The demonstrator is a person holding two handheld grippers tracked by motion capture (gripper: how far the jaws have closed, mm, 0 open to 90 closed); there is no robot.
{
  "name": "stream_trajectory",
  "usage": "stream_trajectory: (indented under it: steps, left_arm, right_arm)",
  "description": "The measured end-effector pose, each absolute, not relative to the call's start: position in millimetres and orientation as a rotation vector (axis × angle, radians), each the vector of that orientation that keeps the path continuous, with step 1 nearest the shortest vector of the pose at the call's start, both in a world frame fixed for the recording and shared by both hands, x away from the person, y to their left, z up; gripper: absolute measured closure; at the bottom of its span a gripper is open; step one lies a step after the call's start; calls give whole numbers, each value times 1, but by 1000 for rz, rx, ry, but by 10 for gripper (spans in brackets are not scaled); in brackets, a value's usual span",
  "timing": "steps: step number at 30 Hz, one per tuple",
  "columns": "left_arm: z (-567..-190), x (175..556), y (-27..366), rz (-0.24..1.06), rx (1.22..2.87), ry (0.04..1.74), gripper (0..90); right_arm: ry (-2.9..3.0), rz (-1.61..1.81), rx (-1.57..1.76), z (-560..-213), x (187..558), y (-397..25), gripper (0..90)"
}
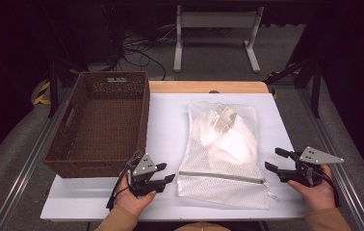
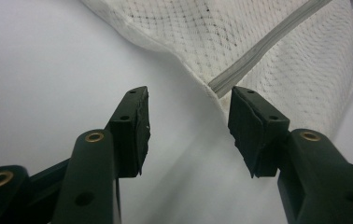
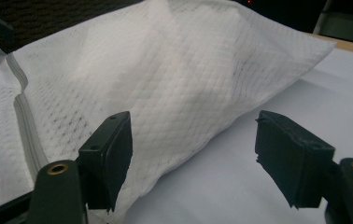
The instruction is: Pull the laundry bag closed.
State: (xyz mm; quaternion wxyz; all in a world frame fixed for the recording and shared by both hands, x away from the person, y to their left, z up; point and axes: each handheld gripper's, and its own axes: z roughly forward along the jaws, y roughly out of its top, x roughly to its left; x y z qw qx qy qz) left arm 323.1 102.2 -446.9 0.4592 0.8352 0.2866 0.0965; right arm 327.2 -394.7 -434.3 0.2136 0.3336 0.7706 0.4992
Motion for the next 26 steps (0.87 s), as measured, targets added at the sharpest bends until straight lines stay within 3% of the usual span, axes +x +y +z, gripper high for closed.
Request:
stream_trajectory:
  steps: [26]
  left_arm:
    - [-458, 325, 100, 193, 2090, 746, 469]
  right_arm:
    - [2155, 1341, 1009, -448, 330, -395, 261]
